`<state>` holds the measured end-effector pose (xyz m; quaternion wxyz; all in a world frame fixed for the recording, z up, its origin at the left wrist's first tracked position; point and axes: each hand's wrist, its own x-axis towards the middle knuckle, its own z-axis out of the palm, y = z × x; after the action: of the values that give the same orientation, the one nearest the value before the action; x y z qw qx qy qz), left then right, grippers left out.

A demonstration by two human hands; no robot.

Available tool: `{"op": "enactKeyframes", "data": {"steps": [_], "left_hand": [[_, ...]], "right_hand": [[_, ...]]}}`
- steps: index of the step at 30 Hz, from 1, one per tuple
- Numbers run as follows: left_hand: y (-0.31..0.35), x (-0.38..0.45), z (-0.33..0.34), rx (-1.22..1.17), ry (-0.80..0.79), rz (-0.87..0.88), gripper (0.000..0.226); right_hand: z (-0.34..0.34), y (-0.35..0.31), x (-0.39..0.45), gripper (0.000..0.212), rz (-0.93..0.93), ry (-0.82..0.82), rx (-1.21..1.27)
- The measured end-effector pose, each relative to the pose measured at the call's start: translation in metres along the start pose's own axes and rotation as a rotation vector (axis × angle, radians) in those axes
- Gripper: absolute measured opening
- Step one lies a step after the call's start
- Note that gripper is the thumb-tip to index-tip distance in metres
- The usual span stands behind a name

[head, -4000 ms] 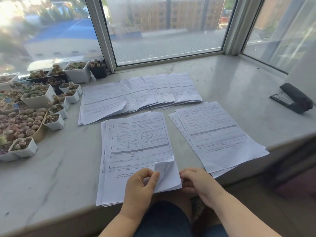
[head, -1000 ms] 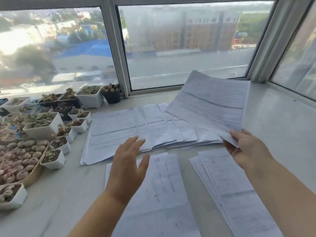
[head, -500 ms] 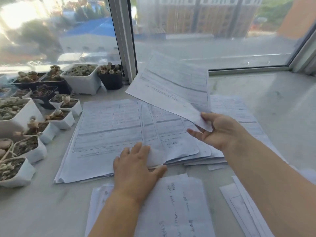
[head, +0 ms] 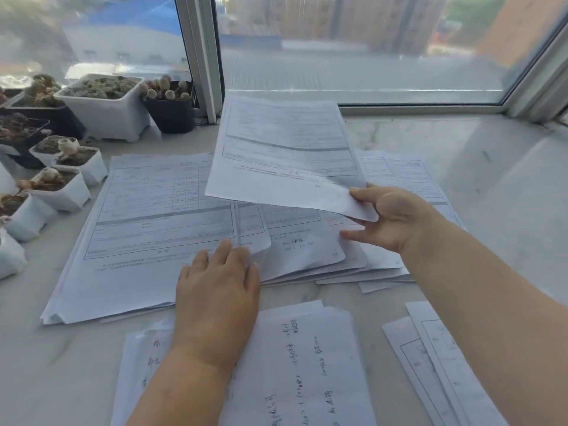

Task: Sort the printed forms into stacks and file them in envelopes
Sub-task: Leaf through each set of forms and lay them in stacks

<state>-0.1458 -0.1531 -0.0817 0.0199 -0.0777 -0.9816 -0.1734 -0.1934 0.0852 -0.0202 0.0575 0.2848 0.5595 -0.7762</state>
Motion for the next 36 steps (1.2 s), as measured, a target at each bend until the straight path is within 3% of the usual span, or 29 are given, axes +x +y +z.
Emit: {"op": "enactKeyframes", "data": {"steps": [3, 7, 11, 16, 18, 22, 25, 30, 33, 36], "left_hand": [[0.004, -0.002, -0.006, -0.189, 0.146, -0.031, 0.015], [0.002, -0.005, -0.009, -0.446, 0.246, -0.145, 0.021], [0.004, -0.006, -0.009, -0.465, 0.197, -0.179, 0.016], [0.01, -0.005, -0.007, -0.273, 0.093, -0.134, 0.077], [0.008, -0.005, -0.005, -0.21, 0.059, -0.13, 0.088], [0.002, -0.003, -0.001, -0.172, 0.07, -0.098, 0.066], [0.001, -0.001, -0.002, -0.203, 0.111, -0.152, 0.062], [-0.006, -0.004, -0.014, -0.608, 0.379, -0.394, 0.036], [-0.014, 0.001, -0.021, -0.832, 0.501, -0.604, 0.017], [-0.018, 0.003, -0.02, -0.916, 0.515, -0.612, 0.024]], "right_hand": [[0.006, -0.002, -0.004, 0.024, -0.062, -0.053, 0.067], [0.037, 0.019, -0.004, 0.023, 0.067, -0.198, 0.113], [0.08, 0.041, -0.001, 0.021, 0.171, -0.234, 0.205], [0.107, 0.046, 0.0, 0.028, 0.195, -0.238, 0.317], [0.107, 0.044, -0.001, 0.027, 0.175, -0.253, 0.335], [0.103, 0.041, -0.005, 0.024, 0.139, -0.246, 0.292], [0.093, 0.03, -0.009, 0.023, 0.072, -0.203, 0.265], [0.041, 0.004, -0.017, 0.017, -0.066, -0.1, 0.5], [0.007, 0.019, -0.024, 0.02, -0.026, 0.107, -0.064], [-0.01, 0.032, -0.031, 0.019, -0.236, 0.236, -0.765]]}}
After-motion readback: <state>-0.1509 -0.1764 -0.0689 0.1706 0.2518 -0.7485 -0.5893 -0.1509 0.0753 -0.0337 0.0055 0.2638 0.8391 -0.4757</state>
